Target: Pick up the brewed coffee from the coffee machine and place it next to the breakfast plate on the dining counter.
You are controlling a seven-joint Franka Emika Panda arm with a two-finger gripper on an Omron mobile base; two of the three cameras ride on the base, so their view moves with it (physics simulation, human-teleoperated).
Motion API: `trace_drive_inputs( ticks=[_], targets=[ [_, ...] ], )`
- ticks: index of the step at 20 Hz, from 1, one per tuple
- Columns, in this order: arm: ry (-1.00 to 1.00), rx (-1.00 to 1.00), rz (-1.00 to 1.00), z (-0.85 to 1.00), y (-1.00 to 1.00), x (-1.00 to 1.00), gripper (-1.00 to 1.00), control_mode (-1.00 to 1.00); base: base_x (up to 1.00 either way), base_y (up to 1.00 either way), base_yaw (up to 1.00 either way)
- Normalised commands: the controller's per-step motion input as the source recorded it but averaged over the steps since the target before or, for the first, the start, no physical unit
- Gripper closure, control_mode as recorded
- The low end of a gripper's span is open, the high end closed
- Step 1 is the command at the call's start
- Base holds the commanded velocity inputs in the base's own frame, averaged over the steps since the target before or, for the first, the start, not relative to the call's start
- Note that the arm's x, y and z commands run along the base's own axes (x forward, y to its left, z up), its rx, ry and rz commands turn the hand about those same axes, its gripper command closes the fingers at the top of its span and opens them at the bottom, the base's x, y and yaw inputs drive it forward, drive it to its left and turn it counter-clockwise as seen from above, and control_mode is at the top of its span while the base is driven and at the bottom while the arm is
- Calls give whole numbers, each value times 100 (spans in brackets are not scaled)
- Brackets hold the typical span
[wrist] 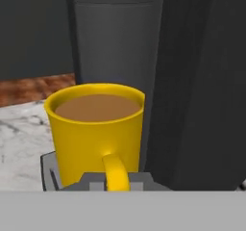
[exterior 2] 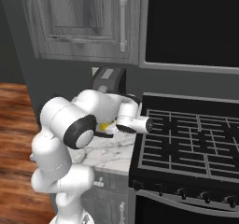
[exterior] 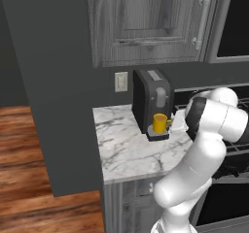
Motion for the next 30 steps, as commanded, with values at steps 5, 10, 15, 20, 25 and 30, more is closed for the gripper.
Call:
trace_drive_inputs(
  ticks=[5,10,15,20,25,30],
  targets=[
    [-4,0,3,2,8,-49,100,-100,0,0,0],
    [-3,0,0,25,4,-81,100,-100,0,0,0],
    [0,0,1,69,31,-84,100,-100,0,0,0],
    [0,0,8,96,42,-93,100,-100,0,0,0],
    [0,-1,6,62,27,-98,100,-100,0,0,0],
    [-1,0,0,33,0,-40,100,-100,0,0,0]
  ],
)
